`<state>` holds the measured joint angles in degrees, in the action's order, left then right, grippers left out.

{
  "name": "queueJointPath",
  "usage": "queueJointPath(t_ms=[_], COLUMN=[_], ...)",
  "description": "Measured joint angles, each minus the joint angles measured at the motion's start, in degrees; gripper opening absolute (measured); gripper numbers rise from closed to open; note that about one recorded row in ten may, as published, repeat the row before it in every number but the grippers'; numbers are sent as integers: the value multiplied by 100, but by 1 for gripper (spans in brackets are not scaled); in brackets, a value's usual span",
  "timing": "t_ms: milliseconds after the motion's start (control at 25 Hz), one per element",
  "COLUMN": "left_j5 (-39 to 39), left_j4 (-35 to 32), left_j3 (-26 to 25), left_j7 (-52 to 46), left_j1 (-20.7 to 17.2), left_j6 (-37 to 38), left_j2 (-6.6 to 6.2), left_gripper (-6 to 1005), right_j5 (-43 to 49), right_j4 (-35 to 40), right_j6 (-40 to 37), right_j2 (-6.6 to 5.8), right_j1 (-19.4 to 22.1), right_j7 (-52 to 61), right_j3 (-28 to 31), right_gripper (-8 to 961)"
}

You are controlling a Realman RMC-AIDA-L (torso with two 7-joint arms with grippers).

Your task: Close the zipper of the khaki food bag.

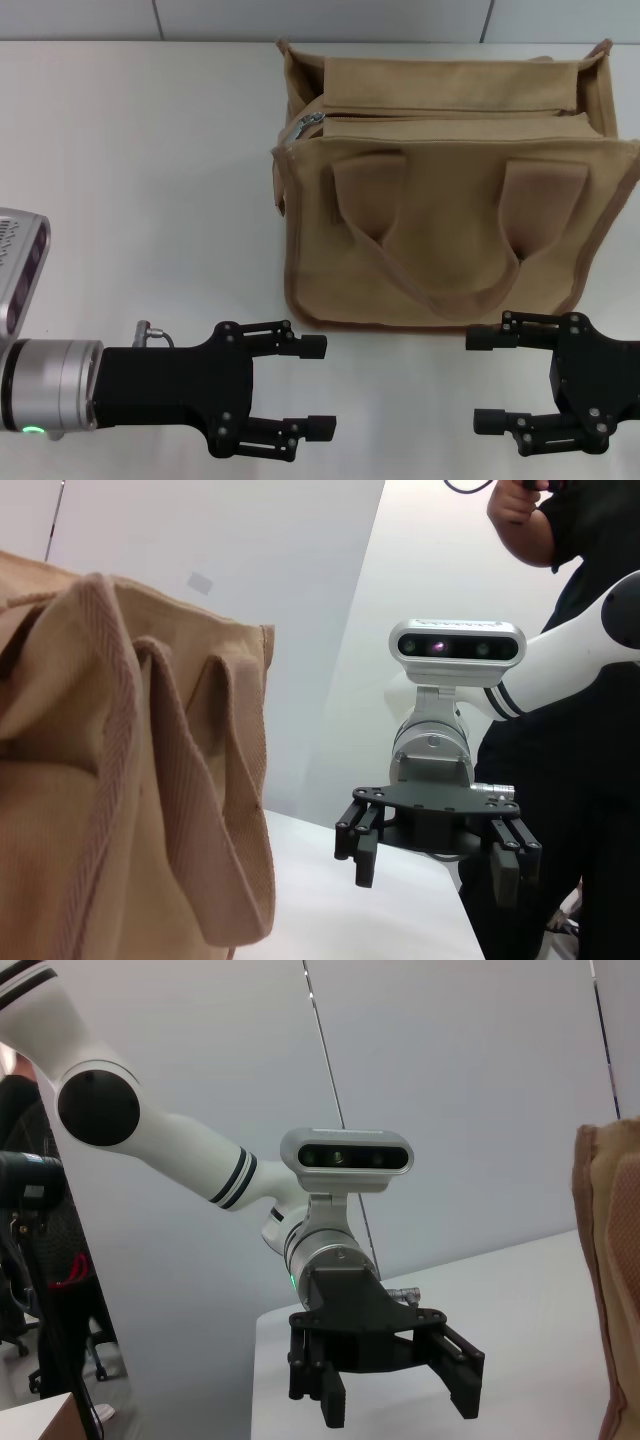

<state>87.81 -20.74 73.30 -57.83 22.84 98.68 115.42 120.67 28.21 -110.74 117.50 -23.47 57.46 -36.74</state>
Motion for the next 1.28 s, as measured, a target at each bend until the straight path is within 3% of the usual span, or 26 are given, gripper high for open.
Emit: queueJointPath(t_ms=[800, 880, 960, 1080, 1120, 1160, 1200, 1280], left_j5=[-29, -54, -55, -59, -59, -59, -59, -61], left_j4=[-115, -230, -231, -234, -234, -235, -235, -215], left_j3=[-133, -708, -894, -1912, -1912, -2454, -2454, -2984], left_j7=[0, 64, 113, 377, 377, 470, 470, 522], left_j1=[-8, 4, 11, 23, 23, 4, 4, -6], left_j6=[127, 432, 513, 846, 846, 919, 919, 941], left_j2=[-4, 68, 91, 227, 227, 273, 273, 288], left_gripper=[798, 798, 797, 797, 797, 796, 796, 796], right_j5=[0, 0, 0, 0, 0, 0, 0, 0], right_j4=[0, 0, 0, 0, 0, 0, 0, 0], right_j6=[1, 6, 14, 12, 12, 10, 10, 9], right_j2=[0, 0, 0, 0, 0, 0, 0, 0], right_j1=[31, 34, 30, 32, 32, 35, 35, 39], right_j7=[3, 2, 2, 2, 2, 2, 2, 2], right_j3=[31, 32, 35, 36, 36, 41, 41, 45], right_gripper=[768, 767, 767, 767, 767, 767, 767, 767])
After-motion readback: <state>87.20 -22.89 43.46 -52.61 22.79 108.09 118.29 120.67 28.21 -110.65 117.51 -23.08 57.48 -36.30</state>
